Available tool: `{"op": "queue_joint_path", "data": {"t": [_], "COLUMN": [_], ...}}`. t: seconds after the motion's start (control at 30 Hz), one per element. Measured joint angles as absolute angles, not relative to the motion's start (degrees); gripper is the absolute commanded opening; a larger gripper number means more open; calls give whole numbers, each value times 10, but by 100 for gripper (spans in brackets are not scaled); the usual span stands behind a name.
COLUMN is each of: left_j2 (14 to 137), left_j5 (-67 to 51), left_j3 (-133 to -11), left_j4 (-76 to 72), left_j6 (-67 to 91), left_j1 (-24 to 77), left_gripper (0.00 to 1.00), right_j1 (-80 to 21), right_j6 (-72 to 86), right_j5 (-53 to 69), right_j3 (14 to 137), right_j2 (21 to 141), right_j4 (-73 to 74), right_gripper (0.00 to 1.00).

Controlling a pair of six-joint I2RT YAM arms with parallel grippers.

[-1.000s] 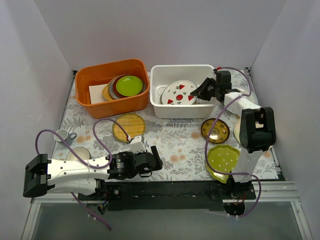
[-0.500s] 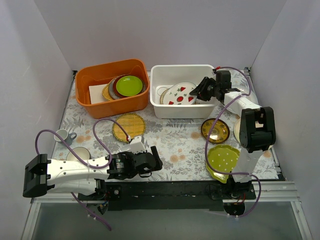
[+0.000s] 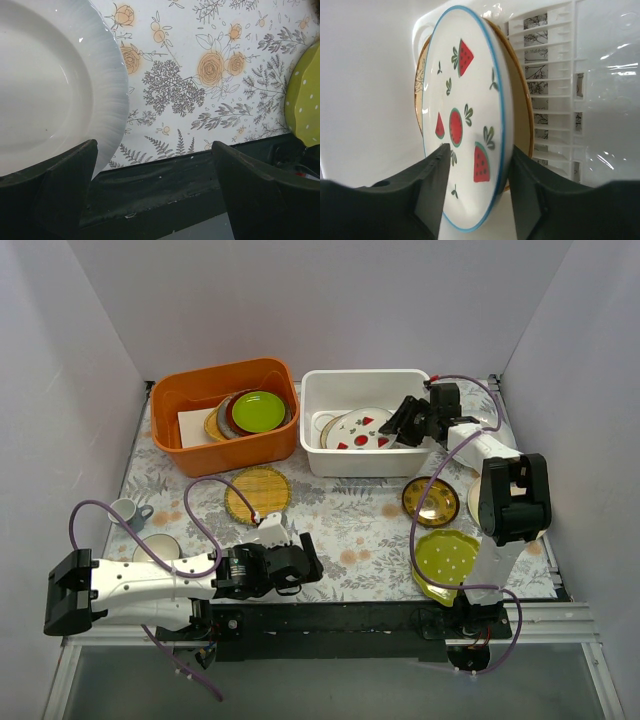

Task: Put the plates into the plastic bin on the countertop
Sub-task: Place the plate in the plastic bin, then pick up the plate at the center of the board.

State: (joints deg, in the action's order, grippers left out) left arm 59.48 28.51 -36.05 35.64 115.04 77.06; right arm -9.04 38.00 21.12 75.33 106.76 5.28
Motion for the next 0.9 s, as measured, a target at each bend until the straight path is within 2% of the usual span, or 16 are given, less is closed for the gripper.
{"op": "queue_joint_path", "data": {"t": [0.23, 0.27, 0.37, 0.9], "left_j2": [587, 586, 584, 583], "left_j5": [286, 287, 289, 295], "left_j3": [-361, -361, -361, -372], "left_j4": [361, 360, 360, 364], "left_j6": [1150, 1150, 1150, 1150], "left_j1": [772, 773, 774, 775], "left_gripper": [98, 98, 98, 98], "right_j1": [-97, -98, -102, -95], "right_j6": [344, 339, 323, 267], "right_j5": [192, 189, 177, 95], "right_j3": [765, 768, 772, 785], "right_j2": [1066, 1065, 1062, 964], "right_j4": [91, 98, 110, 152], "right_gripper": [67, 73, 80, 88]}}
